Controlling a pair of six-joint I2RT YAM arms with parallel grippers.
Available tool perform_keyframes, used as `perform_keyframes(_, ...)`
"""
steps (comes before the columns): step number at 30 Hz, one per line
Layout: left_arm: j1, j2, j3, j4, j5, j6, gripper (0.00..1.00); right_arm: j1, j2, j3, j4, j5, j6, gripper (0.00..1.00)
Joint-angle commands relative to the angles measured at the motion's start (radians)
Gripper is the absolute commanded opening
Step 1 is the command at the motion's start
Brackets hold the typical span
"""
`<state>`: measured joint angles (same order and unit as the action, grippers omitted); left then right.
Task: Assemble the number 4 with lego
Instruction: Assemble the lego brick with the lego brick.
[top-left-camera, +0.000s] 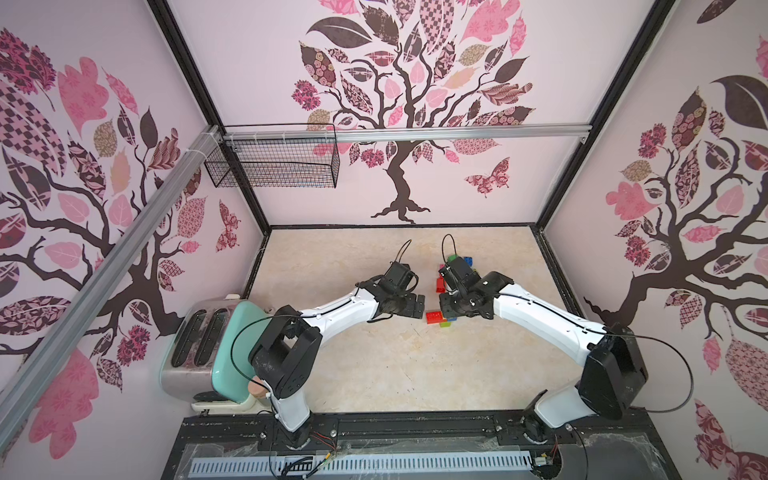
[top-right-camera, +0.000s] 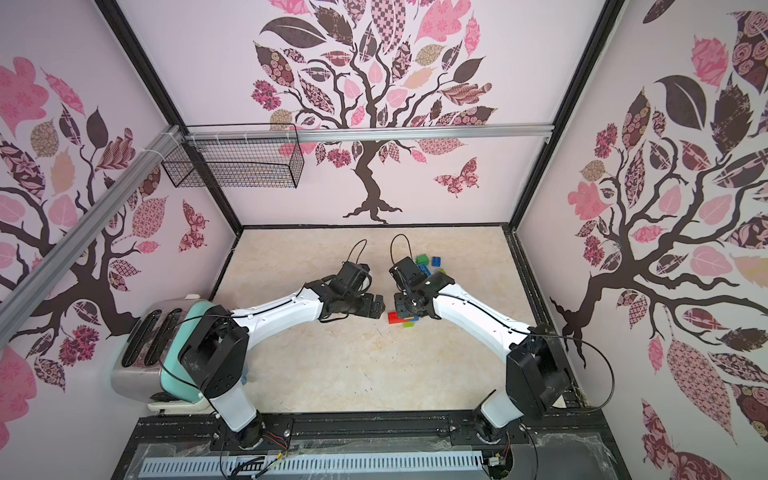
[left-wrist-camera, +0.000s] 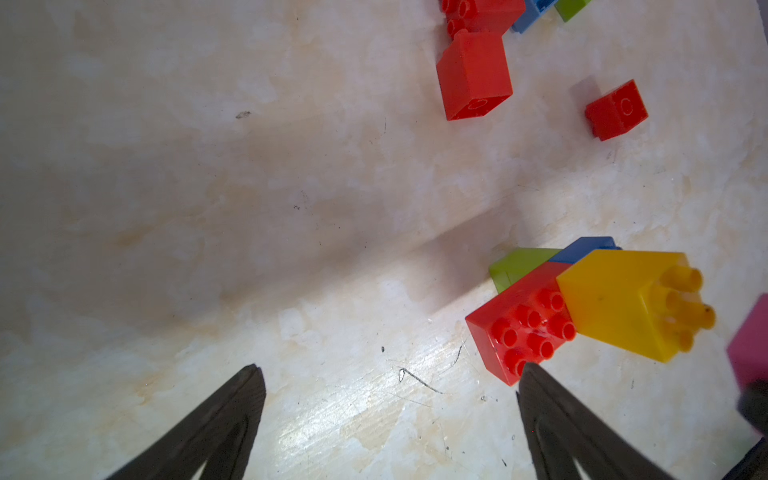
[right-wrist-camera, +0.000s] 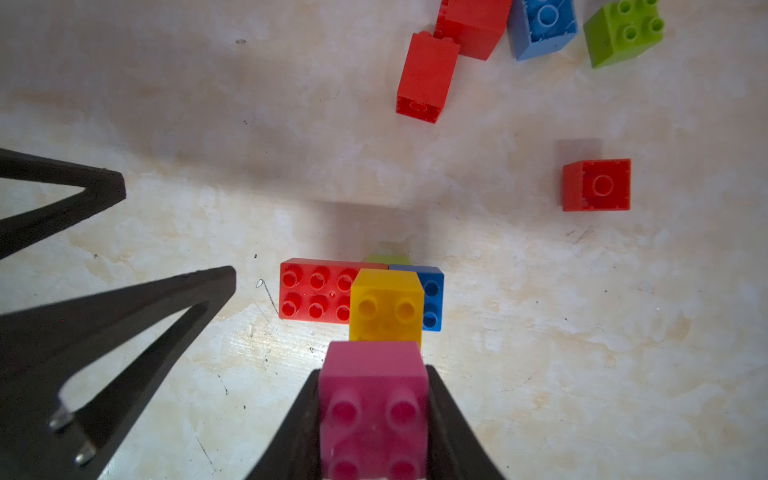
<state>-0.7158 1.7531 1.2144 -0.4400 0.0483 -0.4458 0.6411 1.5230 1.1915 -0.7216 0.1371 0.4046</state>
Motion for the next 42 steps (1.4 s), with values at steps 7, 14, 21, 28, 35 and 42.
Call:
perform_keyframes(7, 0.002, 0.029, -0.033, 0.018, 0.009, -0.007, 0.98, 0.001, 0.048, -0.022, 0.034, 0.027, 0.01, 0.0)
perform_keyframes(14, 0.003, 0.039, -0.031, 0.021, 0.011, -0.008, 0.98, 0.001, 0.056, -0.091, 0.039, 0.031, 0.013, 0.01)
perform_keyframes(21, 0.003, 0.043, -0.032, 0.023, 0.015, -0.009, 0.98, 0.001, 0.06, -0.119, 0.022, 0.023, 0.011, 0.01)
perform_keyframes(28, 0.003, 0.045, -0.036, 0.03, 0.018, -0.001, 0.98, 0.001, 0.121, -0.119, -0.059, -0.003, -0.021, 0.0)
perform_keyframes(35, 0.003, 0.043, -0.037, 0.029, 0.012, 0.007, 0.98, 0.0, 0.189, -0.158, -0.134, -0.041, -0.035, 0.0)
perform_keyframes(42, 0.003, 0.037, -0.046, 0.036, 0.01, 0.009, 0.98, 0.002, 0.179, -0.168, -0.133, -0.04, -0.033, 0.0)
